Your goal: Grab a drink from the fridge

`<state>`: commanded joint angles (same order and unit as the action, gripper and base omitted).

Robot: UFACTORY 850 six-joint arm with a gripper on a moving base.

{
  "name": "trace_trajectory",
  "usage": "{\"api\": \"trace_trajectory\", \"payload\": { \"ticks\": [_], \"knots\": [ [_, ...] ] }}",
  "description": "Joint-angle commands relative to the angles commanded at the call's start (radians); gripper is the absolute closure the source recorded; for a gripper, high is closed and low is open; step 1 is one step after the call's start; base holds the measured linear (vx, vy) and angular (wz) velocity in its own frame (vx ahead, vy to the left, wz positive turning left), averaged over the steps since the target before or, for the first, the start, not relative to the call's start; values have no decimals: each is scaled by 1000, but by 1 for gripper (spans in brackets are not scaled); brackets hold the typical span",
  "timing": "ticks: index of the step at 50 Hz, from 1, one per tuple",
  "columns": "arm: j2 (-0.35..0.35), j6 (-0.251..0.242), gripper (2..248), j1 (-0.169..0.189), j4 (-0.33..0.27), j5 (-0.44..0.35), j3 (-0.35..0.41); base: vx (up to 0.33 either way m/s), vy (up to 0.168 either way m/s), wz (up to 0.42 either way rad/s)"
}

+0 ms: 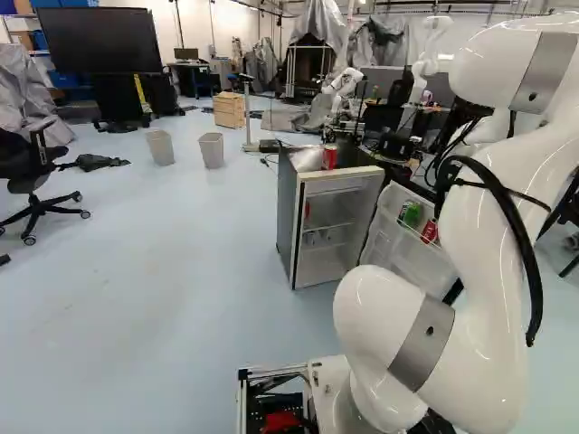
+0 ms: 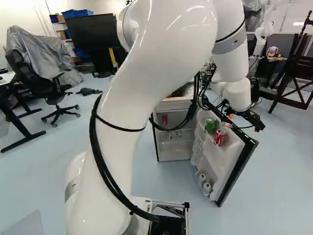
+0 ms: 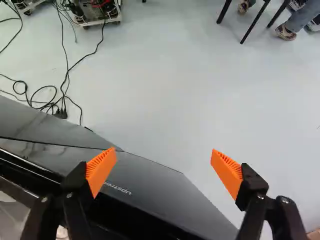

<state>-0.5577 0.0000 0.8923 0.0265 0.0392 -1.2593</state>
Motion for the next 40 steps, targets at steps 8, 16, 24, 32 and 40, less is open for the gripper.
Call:
{"api": "trace_trajectory", "payload": {
  "ticks": [8, 16, 24, 32, 40],
  "knots": [
    [20, 0, 3, 0, 0, 0, 6, 0, 0, 0],
    [40, 0, 3, 0, 0, 0, 11, 0, 0, 0],
    [59, 0, 3, 0, 0, 11, 16, 0, 0, 0],
    [79, 0, 3, 0, 0, 30, 20, 0, 0, 0],
    [94, 0, 3, -1, 0, 52, 19, 0, 0, 0]
  ]
}}
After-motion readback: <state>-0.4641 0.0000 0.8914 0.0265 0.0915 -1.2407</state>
